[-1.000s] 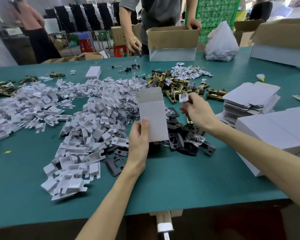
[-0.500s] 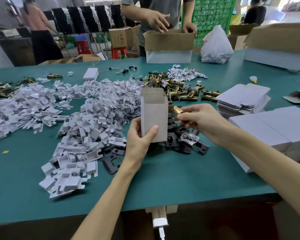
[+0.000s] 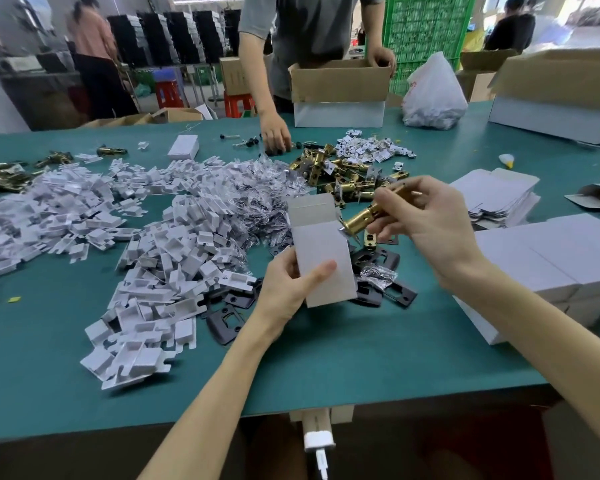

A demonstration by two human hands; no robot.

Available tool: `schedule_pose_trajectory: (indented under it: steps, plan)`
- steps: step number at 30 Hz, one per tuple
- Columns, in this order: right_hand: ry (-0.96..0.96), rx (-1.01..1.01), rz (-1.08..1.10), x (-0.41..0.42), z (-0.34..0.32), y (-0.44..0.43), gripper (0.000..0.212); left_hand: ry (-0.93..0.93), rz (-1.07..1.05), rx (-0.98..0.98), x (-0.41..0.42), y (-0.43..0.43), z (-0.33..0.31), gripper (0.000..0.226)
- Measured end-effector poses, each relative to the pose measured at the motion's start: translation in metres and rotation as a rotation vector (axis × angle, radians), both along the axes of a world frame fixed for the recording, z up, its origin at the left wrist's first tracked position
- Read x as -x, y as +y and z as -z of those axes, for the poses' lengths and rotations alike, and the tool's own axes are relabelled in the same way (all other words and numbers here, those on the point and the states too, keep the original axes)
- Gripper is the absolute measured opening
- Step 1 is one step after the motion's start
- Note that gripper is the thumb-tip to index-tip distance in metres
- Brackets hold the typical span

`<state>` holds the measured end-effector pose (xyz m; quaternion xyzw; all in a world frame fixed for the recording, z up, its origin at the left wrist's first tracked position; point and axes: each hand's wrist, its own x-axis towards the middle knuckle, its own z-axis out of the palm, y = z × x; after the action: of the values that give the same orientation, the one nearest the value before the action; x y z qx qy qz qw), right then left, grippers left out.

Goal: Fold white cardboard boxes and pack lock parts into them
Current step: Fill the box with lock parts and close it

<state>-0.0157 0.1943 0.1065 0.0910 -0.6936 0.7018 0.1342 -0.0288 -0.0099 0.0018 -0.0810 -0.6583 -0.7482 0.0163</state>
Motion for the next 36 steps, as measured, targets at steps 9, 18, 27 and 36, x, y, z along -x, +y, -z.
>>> schedule_pose_trajectory:
  steps: [9,18,27,36]
  plan:
    - [0.367,-0.413,0.087,-0.001,-0.030,-0.028,0.024,0.029,0.101,0.012,0.000,0.000,0.000,0.035]
    - [0.429,-0.869,0.127,0.004,-0.031,-0.047,0.028,0.023,0.147,0.073,-0.001,-0.001,0.001,0.041]
    - [0.324,-0.947,0.038,0.010,-0.024,-0.053,0.021,0.003,0.135,0.053,-0.001,0.001,0.001,0.034]
    - [0.334,-1.190,-0.040,0.015,-0.009,-0.053,0.018,-0.010,0.129,0.101,-0.002,0.000,0.000,0.033]
